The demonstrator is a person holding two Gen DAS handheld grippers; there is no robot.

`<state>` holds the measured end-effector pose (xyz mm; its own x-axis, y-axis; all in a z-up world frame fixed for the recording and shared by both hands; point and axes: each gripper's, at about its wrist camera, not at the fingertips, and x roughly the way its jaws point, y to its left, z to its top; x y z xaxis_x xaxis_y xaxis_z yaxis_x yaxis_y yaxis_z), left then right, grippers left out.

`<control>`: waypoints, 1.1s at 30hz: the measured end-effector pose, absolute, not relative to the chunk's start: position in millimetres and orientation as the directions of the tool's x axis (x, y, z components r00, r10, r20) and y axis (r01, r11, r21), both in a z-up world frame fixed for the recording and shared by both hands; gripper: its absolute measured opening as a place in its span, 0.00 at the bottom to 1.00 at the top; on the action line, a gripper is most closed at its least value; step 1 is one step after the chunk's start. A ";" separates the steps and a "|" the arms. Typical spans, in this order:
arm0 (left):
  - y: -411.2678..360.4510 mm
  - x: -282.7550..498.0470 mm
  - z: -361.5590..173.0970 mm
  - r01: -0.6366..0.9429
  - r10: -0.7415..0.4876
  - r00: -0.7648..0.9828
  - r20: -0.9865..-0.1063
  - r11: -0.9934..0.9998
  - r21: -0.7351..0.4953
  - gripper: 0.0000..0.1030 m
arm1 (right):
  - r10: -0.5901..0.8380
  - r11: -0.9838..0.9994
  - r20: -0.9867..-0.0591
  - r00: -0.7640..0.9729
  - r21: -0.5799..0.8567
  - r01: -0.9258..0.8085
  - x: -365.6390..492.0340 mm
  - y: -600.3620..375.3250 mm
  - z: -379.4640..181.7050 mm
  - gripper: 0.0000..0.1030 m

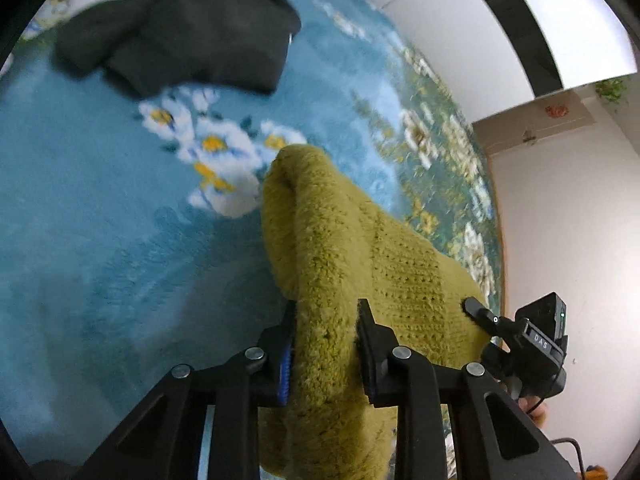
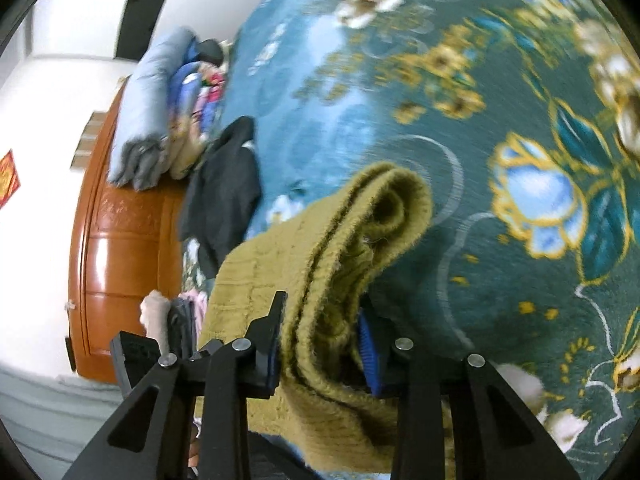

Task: Fold clothes
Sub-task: 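Lift the folded sweater with both grippers and carry it to the clothes stack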

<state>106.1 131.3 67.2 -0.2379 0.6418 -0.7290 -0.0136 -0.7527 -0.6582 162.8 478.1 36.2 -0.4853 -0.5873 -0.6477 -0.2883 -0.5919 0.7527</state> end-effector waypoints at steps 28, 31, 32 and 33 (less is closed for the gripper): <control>-299.3 195.6 226.8 0.328 0.185 -0.812 -0.553 -0.639 -0.696 0.27 | -0.847 -0.473 -0.531 0.011 0.763 0.441 -52.0 -38.9 234.5 0.33; -331.1 190.7 219.0 0.382 0.114 -0.808 -0.578 -0.645 -0.662 0.27 | -0.825 -0.452 -0.559 0.079 0.738 0.501 -74.5 -102.1 235.1 0.33; -337.6 190.5 216.0 0.393 0.095 -0.808 -0.581 -0.647 -0.653 0.27 | -0.815 -0.448 -0.571 0.098 0.728 0.519 -82.7 -122.5 233.8 0.33; -342.7 189.2 212.0 0.406 0.073 -0.809 -0.583 -0.649 -0.644 0.27 | -0.804 -0.443 -0.584 0.116 0.717 0.538 -90.8 -142.9 232.5 0.33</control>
